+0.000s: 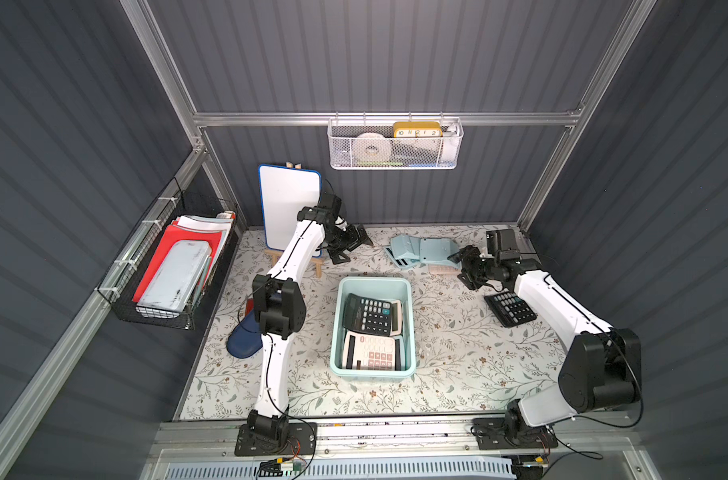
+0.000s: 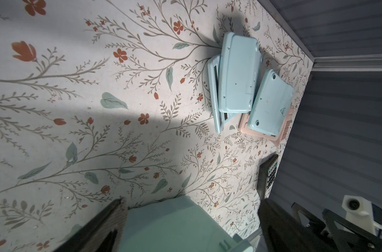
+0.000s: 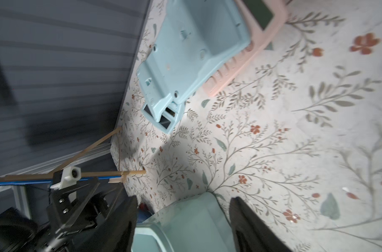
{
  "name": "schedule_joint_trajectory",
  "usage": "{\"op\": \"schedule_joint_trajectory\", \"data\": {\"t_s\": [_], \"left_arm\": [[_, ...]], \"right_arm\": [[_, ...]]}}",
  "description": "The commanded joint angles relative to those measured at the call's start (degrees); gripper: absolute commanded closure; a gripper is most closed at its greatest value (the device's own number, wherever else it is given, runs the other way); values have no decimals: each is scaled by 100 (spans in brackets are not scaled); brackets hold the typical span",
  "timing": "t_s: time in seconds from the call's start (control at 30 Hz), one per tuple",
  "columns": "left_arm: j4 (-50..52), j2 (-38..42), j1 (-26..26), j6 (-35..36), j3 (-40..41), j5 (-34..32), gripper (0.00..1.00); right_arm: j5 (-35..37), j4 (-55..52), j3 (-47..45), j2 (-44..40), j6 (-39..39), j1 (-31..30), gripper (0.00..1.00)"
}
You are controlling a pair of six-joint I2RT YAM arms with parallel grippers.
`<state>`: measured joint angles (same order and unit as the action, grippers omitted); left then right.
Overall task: Put the calculator in the storage box
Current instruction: Pick up the calculator at the center of the board.
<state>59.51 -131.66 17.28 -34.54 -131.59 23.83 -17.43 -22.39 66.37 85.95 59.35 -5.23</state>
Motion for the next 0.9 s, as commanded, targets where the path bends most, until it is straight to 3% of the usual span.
{"op": "schedule_joint_trajectory", "data": {"t_s": [0.0, 0.2, 0.37, 0.73, 0.87], "left_arm": [[175, 9, 30, 88, -155, 156, 1], [179, 34, 30, 106, -123, 214, 1], [176, 99, 30, 145, -61, 276, 1], [149, 341, 30, 208, 313, 389, 1], [158, 430, 30, 240, 430, 385, 1]], "right_arm": [[267, -329, -324, -449, 101, 274, 28], [267, -446, -1240, -1214, 702, 626, 23], [629, -70, -2059, -1844, 1475, 695, 2], [1724, 922, -3625, -2604, 3050, 725, 1], [2210, 1455, -4092, -2603, 3528, 726, 9]]}}
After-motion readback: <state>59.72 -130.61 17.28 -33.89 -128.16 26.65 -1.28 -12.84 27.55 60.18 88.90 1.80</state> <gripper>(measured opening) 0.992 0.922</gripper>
